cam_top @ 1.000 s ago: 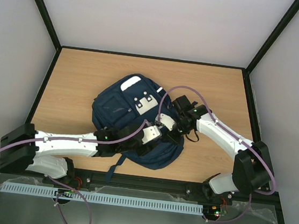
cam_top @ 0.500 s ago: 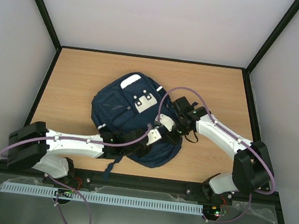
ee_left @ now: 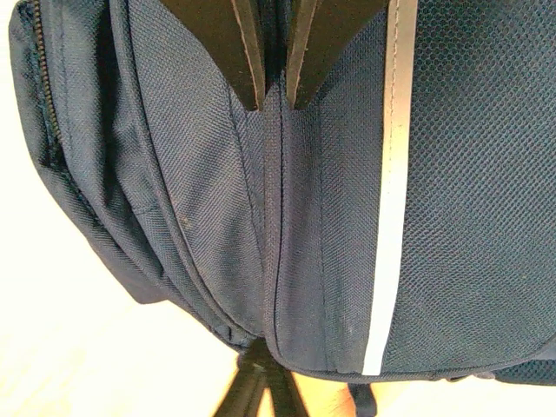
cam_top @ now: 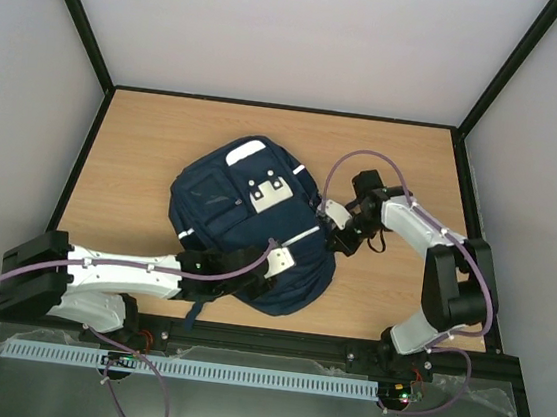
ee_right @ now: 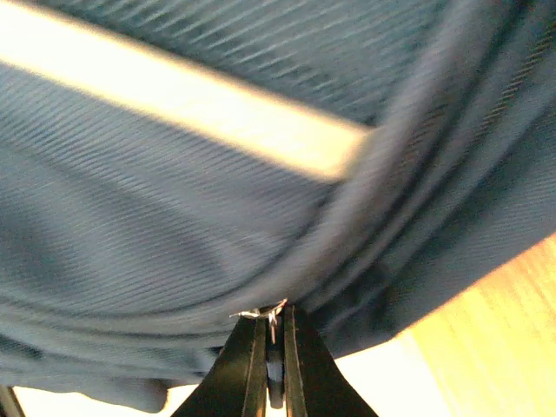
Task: Pack the student bag
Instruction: Zip the student bag at the center of the board.
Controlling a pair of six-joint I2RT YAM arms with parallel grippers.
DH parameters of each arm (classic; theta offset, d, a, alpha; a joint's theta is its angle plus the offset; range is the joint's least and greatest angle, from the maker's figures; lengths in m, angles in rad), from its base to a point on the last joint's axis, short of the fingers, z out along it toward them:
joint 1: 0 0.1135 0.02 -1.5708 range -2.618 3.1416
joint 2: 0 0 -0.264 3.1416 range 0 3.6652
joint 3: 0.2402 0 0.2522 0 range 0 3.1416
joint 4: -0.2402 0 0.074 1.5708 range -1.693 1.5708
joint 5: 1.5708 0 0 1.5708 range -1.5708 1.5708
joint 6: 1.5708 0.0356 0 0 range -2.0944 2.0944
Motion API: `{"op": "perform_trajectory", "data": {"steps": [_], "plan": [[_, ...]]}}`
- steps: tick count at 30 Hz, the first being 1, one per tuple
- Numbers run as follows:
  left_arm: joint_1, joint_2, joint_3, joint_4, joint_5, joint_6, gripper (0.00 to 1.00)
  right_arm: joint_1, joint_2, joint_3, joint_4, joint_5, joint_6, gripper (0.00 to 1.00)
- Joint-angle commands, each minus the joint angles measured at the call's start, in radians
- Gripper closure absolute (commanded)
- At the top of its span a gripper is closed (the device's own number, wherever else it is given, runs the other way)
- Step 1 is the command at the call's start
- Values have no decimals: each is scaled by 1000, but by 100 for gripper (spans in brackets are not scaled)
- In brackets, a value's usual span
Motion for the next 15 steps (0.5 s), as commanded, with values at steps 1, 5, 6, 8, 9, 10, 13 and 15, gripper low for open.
{"op": "perform_trajectory", "data": {"steps": [1,5,6,8,9,10,13,15], "plan": [[-55,-64,-12,-48,36,40,98,-45,80,72,-40,96,-67,99],[-100,-85,-11,-88,35,47,98,-45,148,138,-30,117,-81,99],[-106,-90,-14,-94,33,49,98,-47,166,159,-34,113,-83,99],[-113,-100,-21,-99,30,50,98,-46,194,199,-35,103,-80,99],[-114,-106,-25,-99,30,51,98,-45,204,218,-37,95,-80,99],[-113,-110,-28,-98,28,52,98,-45,212,233,-37,90,-78,99],[-114,-122,-34,-95,18,54,98,-44,230,270,-36,80,-72,97],[-114,-128,-37,-91,16,54,98,-44,238,283,-31,83,-63,96]]}}
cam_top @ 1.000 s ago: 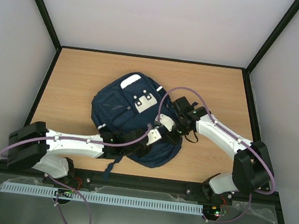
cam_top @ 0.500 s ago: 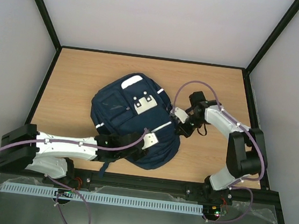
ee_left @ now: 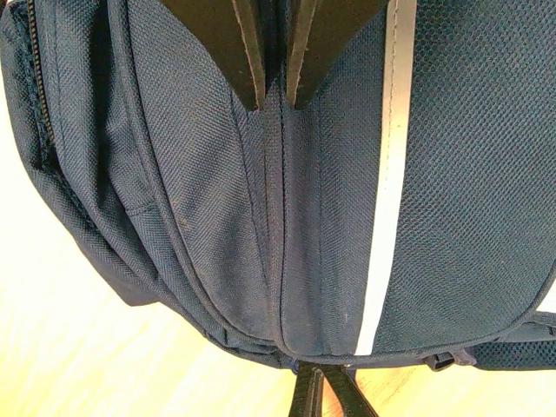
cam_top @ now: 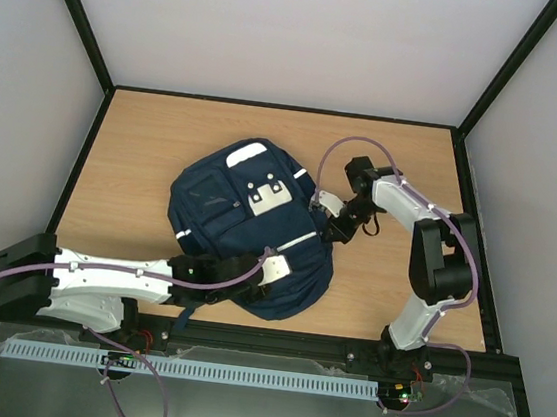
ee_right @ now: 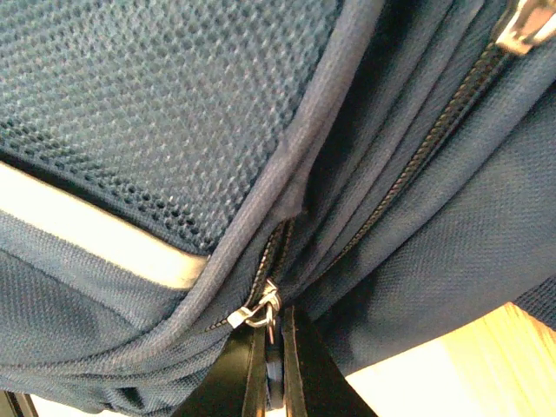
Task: Pack the student bag
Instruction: Zip the student bag at the center of the board, then reset both arms
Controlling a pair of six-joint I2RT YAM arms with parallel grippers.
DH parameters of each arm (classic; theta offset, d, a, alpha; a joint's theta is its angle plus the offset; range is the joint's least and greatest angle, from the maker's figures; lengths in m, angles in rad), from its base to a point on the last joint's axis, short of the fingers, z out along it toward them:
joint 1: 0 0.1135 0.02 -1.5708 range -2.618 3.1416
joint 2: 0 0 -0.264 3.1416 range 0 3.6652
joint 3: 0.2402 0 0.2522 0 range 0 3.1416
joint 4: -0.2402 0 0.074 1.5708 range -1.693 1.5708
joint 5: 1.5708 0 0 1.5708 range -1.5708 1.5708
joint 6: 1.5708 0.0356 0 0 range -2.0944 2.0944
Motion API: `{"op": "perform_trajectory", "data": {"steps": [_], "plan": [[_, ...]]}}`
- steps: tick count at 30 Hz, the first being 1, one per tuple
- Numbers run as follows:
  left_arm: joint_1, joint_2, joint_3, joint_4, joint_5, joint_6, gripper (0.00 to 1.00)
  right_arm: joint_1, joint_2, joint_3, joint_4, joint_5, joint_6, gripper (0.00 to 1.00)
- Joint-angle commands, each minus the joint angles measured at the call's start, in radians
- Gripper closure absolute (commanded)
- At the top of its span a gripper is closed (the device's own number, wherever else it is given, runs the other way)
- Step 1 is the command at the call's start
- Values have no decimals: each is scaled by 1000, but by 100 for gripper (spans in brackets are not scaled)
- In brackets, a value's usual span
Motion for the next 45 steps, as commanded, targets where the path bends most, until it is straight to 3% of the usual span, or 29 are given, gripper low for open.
{"op": "perform_trajectory", "data": {"steps": [1,6,10,15,17,20,22,28,30,33,35,40,45], "plan": [[-47,-61,-17,-27,67,12,98,-27,30,69,101,97,28,96],[-46,-74,-26,-17,62,14,98,-28,20,57,170,144,113,95],[-47,-74,-27,-16,43,15,98,-28,-5,47,224,206,188,79],[-34,-76,-21,-27,-3,-25,93,-32,-67,27,256,273,243,68],[-26,-81,-6,-46,-19,-47,84,-40,-97,18,263,297,268,64],[-20,-106,23,-91,-46,-73,67,-73,-151,17,285,324,329,51],[-14,-139,42,-123,-82,-84,53,-99,-192,30,278,324,367,47],[18,-276,116,-223,-235,-95,23,-129,-369,25,256,312,434,39],[53,-308,142,-246,-293,-93,14,-129,-442,4,272,306,486,31],[163,-328,198,-281,-312,-97,6,-129,-553,-25,299,280,576,1],[265,-324,234,-308,-301,-119,1,-129,-619,-48,315,252,640,1],[536,-270,268,-325,-252,-177,1,-130,-796,-187,416,232,781,1],[572,-292,221,-261,-269,-237,1,-129,-891,-391,551,386,959,1]]}}
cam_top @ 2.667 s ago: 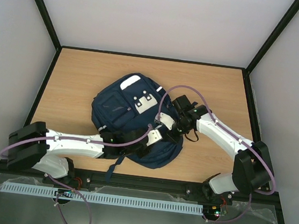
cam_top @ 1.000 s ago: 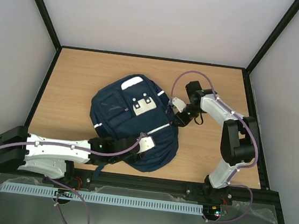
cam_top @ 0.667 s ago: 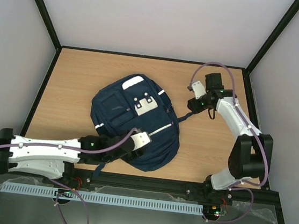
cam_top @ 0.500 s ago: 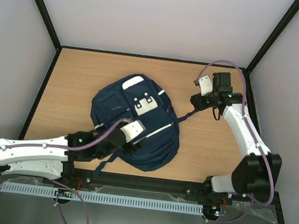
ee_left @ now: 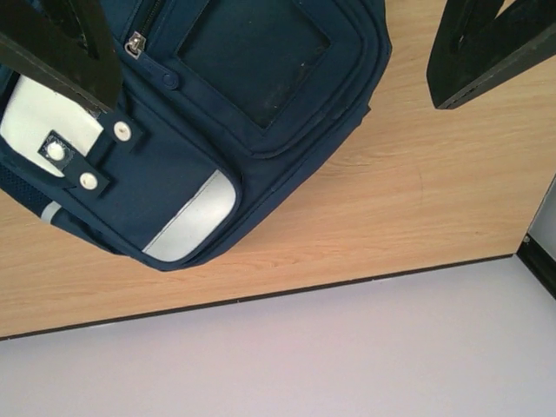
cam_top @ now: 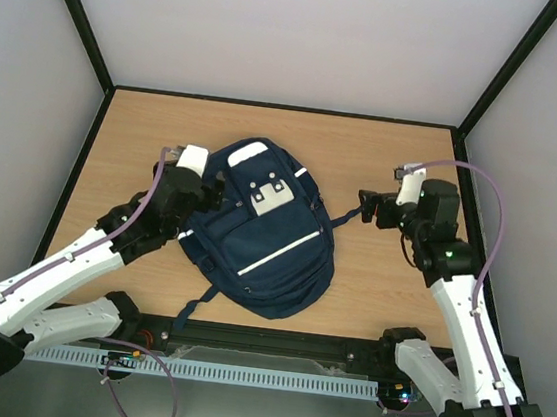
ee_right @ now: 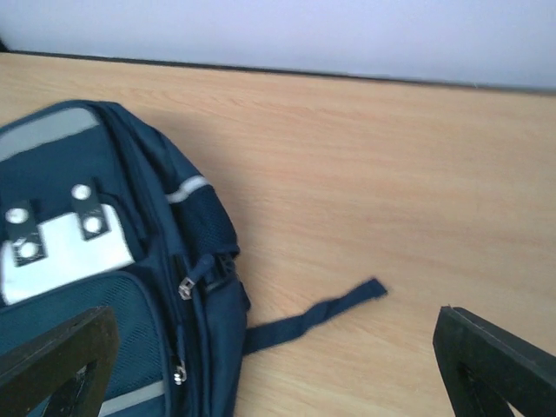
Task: Pack the student bag
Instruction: Reset both arms
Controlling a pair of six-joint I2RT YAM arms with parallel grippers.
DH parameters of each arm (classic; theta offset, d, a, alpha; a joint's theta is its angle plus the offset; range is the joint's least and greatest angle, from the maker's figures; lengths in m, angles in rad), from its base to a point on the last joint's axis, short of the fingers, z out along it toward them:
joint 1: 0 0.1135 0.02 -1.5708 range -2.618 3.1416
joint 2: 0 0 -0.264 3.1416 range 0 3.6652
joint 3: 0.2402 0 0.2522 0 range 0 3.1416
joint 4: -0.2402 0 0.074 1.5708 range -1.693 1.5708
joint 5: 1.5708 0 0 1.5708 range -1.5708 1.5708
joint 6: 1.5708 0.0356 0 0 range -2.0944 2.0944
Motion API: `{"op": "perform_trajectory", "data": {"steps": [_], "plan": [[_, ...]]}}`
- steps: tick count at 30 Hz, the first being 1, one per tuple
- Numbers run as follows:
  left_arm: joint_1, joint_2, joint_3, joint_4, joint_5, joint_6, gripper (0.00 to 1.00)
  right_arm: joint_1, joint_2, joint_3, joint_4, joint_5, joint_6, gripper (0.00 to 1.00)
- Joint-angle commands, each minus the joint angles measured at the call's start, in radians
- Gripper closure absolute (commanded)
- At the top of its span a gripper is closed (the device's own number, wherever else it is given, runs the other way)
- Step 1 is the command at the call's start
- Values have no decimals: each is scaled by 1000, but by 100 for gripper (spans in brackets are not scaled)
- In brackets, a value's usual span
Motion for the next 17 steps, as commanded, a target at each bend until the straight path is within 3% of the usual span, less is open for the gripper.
{"op": "perform_trajectory", "data": {"steps": [1,7,17], "plan": [[11,-30,-48,38,-20,-62,1,1,-32,-175,143,156,226,1],[15,-95,-174,95,-56,-69,1,2,-183,-383,273,123,181,1],[14,-114,-175,77,-85,-60,1,-2,-174,-360,255,99,230,1]]}}
